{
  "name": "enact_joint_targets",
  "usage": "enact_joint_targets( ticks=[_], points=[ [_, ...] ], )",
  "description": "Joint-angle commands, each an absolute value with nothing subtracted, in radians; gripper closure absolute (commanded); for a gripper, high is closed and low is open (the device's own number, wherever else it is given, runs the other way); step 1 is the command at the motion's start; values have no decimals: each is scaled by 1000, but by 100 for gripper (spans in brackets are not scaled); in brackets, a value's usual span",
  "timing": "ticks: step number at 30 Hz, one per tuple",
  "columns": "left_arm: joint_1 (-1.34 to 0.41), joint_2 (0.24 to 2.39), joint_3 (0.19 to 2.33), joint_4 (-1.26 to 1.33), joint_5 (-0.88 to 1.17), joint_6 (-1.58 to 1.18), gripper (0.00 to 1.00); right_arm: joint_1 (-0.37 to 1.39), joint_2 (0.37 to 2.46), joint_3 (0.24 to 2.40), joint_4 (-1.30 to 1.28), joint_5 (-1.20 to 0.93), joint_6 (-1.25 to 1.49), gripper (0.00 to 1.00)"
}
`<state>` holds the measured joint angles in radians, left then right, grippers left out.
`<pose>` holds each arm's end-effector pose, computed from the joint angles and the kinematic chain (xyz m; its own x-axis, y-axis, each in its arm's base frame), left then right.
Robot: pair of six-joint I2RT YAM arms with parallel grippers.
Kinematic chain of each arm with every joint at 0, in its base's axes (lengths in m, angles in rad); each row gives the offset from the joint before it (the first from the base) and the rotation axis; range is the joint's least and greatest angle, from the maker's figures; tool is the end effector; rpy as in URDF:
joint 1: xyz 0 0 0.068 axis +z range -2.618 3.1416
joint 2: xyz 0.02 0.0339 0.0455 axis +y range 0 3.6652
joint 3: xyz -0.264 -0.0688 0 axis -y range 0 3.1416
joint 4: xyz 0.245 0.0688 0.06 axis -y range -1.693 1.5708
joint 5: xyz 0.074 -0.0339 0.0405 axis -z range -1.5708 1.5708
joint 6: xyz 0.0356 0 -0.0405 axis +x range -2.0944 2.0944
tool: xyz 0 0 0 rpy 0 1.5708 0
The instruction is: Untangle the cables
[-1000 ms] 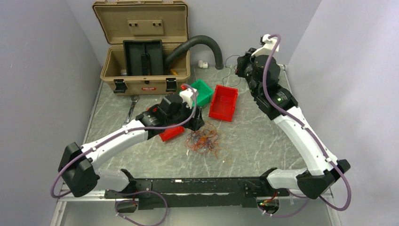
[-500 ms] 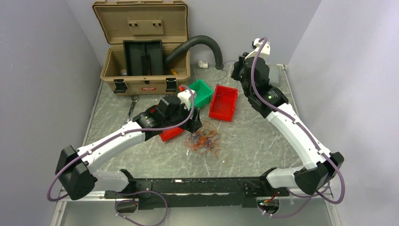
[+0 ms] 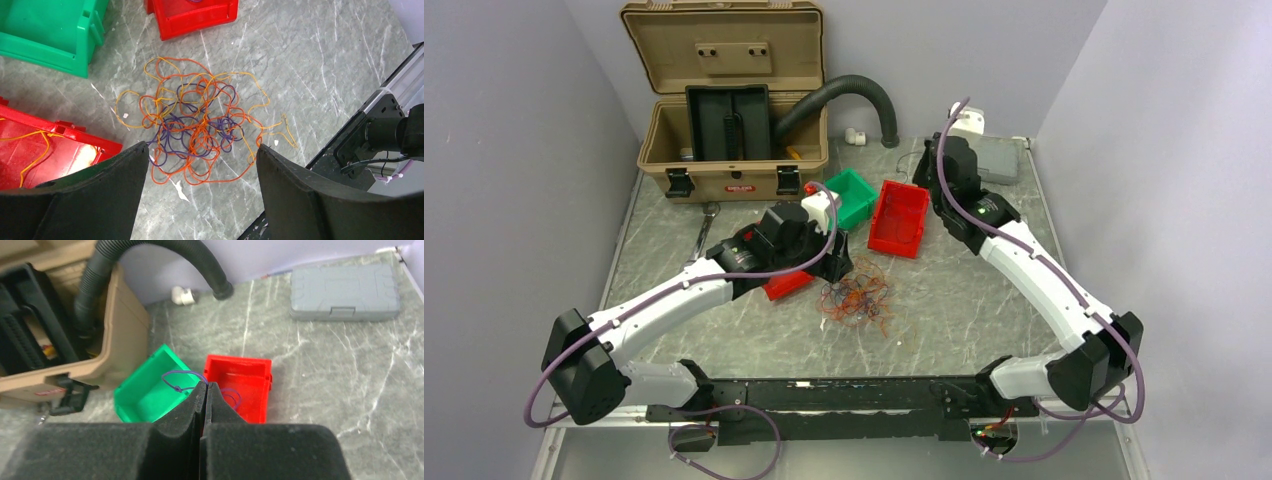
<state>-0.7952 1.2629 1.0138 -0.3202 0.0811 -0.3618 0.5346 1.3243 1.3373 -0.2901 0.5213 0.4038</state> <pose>0.1971 -0.2051 0.3038 -0.6218 0.1302 -0.7723 0.5767 0.7433 -0.3390 0.2677 0.1379 0.4040 -0.2281 0.2609 -0.9380 0.0652 0.9654 0.2526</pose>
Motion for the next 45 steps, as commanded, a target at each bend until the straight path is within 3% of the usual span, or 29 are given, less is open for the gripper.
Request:
enact_joint_targets(
  ticks=[1, 19, 31, 45],
  points=[
    [-792, 1255, 1006, -307, 77, -364, 18, 529, 1343, 1284, -266, 565, 427, 100],
    [-787, 1240, 996, -343, 38, -356, 18, 491, 1733, 1452, -468, 727, 465, 100],
    [-781, 1250, 995, -341, 46, -353, 18, 411, 1487, 1285, -386, 619, 463, 100],
    [-781, 1254, 1003, -345, 57, -357, 18, 403, 1564, 1326, -449, 536, 457, 100]
  ],
)
